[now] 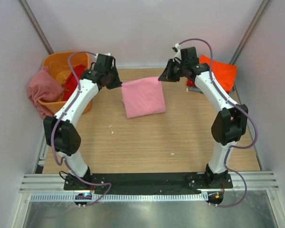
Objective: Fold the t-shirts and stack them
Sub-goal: Fold the tshirt
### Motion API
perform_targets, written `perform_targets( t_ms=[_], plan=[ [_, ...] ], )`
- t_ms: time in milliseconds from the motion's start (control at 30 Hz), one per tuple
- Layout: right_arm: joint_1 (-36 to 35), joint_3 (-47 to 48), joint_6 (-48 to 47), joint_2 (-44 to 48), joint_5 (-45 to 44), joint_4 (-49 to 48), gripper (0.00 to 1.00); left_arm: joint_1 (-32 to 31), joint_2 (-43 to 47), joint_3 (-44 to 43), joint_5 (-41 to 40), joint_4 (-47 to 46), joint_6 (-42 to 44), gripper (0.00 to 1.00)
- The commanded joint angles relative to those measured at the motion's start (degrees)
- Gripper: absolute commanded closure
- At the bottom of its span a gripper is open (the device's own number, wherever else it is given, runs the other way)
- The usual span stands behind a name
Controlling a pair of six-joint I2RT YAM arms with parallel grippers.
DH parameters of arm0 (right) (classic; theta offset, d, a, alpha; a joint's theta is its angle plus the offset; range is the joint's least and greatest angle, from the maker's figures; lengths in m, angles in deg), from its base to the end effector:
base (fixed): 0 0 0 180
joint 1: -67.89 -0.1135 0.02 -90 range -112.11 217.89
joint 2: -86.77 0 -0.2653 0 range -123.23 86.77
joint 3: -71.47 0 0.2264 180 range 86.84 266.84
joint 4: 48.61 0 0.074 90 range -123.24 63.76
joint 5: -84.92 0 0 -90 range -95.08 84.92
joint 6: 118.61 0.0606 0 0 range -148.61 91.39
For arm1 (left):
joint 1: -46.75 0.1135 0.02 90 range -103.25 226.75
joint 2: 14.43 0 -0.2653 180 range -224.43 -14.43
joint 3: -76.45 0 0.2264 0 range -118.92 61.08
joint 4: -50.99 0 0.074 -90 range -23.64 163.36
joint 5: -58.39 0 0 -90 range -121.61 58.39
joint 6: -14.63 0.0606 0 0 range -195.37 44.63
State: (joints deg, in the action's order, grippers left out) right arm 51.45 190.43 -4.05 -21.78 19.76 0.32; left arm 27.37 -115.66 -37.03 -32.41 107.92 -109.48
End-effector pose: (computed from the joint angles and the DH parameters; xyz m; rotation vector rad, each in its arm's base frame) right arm 0.4033 0.1455 0.3256 -0.0808 2.3130 0.8634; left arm 0.3669 -0.1282 0.3271 -0.3138 2.3732 -0.4348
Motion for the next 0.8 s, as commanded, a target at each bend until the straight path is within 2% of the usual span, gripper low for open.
perform_targets(
  t_ms=[0, 333, 433, 500, 533, 567, 600, 633, 667, 700, 733, 767],
  plan=[
    [-0.43, 1.17, 0.75, 4.49, 0.65, 0.63, 0.99, 0.22, 4.55, -0.07, 0.45, 0.01, -0.08, 1.00],
    [-0.43, 7.32, 0.14, -2.35, 1.35, 1.94, 0.98, 0.22, -1.50, -5.42, 0.45, 1.59, 1.06, 1.00],
    [-0.25, 14.07, -0.82, -8.59, 1.53, 3.52, 0.98, 0.83, -6.77, -9.64, 0.27, 1.86, 1.94, 1.00],
    [0.36, 22.06, -0.74, -13.33, 1.44, 5.27, 0.98, 2.05, -12.65, -14.73, 0.36, 1.94, 2.82, 1.00],
    [1.23, 25.22, -0.39, -18.75, 1.70, 5.37, 0.96, 2.76, -15.37, -20.66, 1.84, 3.95, 2.82, 1.00],
    [1.85, 31.96, 0.57, -22.54, 3.09, 5.11, 0.92, 3.46, -18.45, -24.64, 2.37, 5.71, 2.99, 1.00],
    [2.47, 35.68, 1.71, -25.97, 3.28, 3.37, 0.73, 4.77, -25.70, -28.94, 2.12, 7.46, 2.82, 0.99],
    [3.17, 39.46, 2.85, -33.40, 4.42, 1.61, 0.50, 5.57, -28.99, -36.21, 2.29, 8.70, 2.73, 0.97],
    [4.39, 45.85, 6.61, -36.52, 7.21, -0.67, 0.23, 6.36, -33.03, -40.02, 4.38, 8.97, 2.47, 0.91],
    [5.10, 48.35, 8.73, -39.16, 7.76, -5.21, 0.00, 8.28, -40.11, -44.41, 6.40, 10.89, 0.38, 0.68],
    [6.15, 49.50, 10.49, -42.06, 8.72, -8.39, 0.00, 9.08, -43.75, -52.89, 8.51, 12.65, -0.77, 0.57],
    [6.43, 47.86, 12.51, -42.27, 10.04, -12.25, 0.00, 9.88, -46.05, -56.55, 7.66, 15.19, -2.44, 0.52]
  ],
)
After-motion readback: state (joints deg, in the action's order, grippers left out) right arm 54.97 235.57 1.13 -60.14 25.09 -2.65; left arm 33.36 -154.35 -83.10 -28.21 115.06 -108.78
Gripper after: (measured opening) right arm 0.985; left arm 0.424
